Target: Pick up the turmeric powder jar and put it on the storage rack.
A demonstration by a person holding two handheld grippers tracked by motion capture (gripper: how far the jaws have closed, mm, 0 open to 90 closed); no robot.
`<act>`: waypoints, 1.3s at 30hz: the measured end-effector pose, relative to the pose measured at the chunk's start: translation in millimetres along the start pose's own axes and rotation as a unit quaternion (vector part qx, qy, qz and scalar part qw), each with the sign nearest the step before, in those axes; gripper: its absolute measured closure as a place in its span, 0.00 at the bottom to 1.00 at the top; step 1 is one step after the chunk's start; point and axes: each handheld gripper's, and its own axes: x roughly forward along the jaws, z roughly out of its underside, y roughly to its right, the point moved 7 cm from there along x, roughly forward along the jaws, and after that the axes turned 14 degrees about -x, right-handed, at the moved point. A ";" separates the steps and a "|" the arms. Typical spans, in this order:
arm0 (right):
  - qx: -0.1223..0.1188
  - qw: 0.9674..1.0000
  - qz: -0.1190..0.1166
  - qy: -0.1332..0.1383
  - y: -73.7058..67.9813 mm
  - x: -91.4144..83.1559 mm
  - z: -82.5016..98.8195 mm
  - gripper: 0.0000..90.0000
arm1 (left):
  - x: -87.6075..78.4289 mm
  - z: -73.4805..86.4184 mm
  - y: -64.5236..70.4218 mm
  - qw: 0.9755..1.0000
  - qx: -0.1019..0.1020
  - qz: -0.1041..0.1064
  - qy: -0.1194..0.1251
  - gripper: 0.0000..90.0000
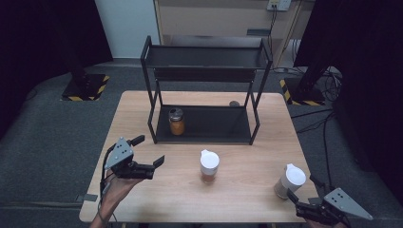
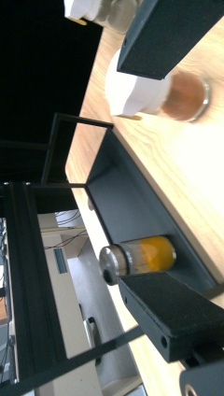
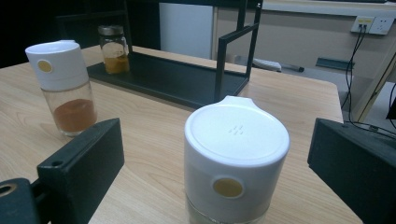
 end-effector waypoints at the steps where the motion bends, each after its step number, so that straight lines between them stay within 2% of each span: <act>1: -0.001 1.000 0.000 0.000 0.1 0.2 0.1 0.04 | -3.3 4.0 -0.5 1.000 -0.002 0.000 0.000 0.00; 4: 0.000 1.000 0.002 -0.001 0.1 0.5 0.2 0.04 | -11.3 15.1 -2.0 1.000 -0.007 0.005 0.006 0.00; 6: 0.001 1.000 0.003 -0.001 0.0 -0.1 0.2 0.04 | -17.5 23.4 -3.3 1.000 -0.006 0.002 0.003 0.00; 15: -0.002 1.000 0.006 -0.005 -0.7 1.2 -0.3 0.04 | -35.0 47.4 -8.8 0.999 -0.032 -0.009 0.010 0.00; 29: -0.004 1.000 0.005 -0.004 -0.8 1.5 -0.5 0.04 | -39.1 71.2 -10.1 0.999 -0.037 -0.027 0.005 0.00; 36: -0.002 1.000 0.006 -0.005 -0.5 1.9 -0.2 0.04 | -41.6 78.7 -14.2 0.999 -0.029 -0.044 0.000 0.00; 39: -0.002 1.000 0.004 -0.004 -0.3 2.2 -0.2 0.04 | -42.9 80.2 -17.8 0.998 -0.038 -0.041 0.003 0.00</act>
